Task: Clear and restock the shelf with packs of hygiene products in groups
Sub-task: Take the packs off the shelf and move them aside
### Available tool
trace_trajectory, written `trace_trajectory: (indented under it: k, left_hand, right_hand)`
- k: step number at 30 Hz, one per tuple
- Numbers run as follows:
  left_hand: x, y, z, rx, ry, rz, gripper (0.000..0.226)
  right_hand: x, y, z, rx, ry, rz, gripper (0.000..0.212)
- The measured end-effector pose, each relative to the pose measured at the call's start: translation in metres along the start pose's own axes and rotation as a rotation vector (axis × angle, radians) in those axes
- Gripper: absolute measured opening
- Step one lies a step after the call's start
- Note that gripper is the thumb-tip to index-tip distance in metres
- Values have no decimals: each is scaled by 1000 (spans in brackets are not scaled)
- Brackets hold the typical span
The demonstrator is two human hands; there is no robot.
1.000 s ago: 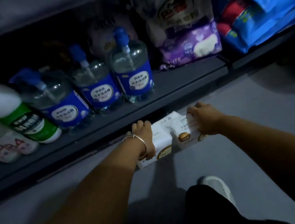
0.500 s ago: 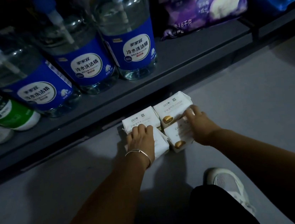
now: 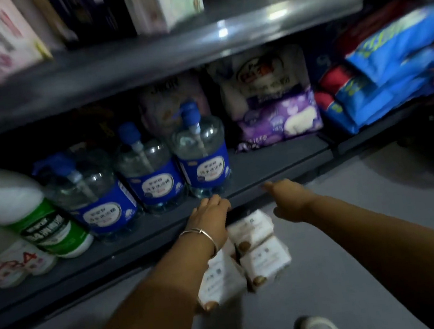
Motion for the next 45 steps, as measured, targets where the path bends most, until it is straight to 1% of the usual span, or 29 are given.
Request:
trace_trajectory:
  k: [3, 6, 9, 12, 15, 19, 23, 30, 34, 37, 40, 43, 45]
  left_hand:
    - [12, 66, 14, 66, -51, 30, 46]
    - [29, 129, 27, 141, -84, -6, 42]
    - [48, 195, 40, 235, -130, -36, 46]
    - [66, 257, 56, 338, -175, -59, 46]
    - [77, 300, 59, 392, -202, -54, 45]
    - [95, 341, 36, 435, -224, -41, 45]
    - [100, 370, 6, 442, -187, -57, 50]
    - [94, 425, -54, 488, -64, -134, 47]
    - [97, 455, -91, 533, -50, -141, 52]
    - [96, 476, -119, 562, -29, -148, 56]
    - [91, 492, -144, 585, 7, -137, 54]
    - [87, 500, -165, 568, 40, -152, 52]
    - [86, 501, -178, 544, 51, -139, 54]
  right_hand:
    - [-10, 69, 27, 94, 9, 20, 57]
    - [-26, 131, 55, 204, 30, 46, 53]
    - [-44, 192, 84, 319, 49, 84, 43]
    - [-57, 249, 114, 448, 66, 111, 43]
    - [-51, 286, 124, 486, 47, 98, 51]
    - [-26, 322, 115, 528, 22, 78, 53]
    - [-11, 360, 99, 574, 2, 166, 51]
    - [17, 412, 48, 610, -62, 264, 63]
    - [25, 440, 18, 599, -71, 377, 71]
    - [29, 455, -4, 567, -39, 421, 73]
    - [37, 463, -26, 525, -18, 448, 77]
    - [42, 465, -45, 454, 17, 452, 80]
    - [42, 467, -50, 445, 32, 471, 85]
Point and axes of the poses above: each hand's wrist, its own z-axis away from the middle knuckle, its own y-axis out of the back of the hand, x = y × z, the point moved 9 cm from there along -z, towards the middle knuckle, and after that the axes turned 12 degrees about -x, right-handed, at the moved point
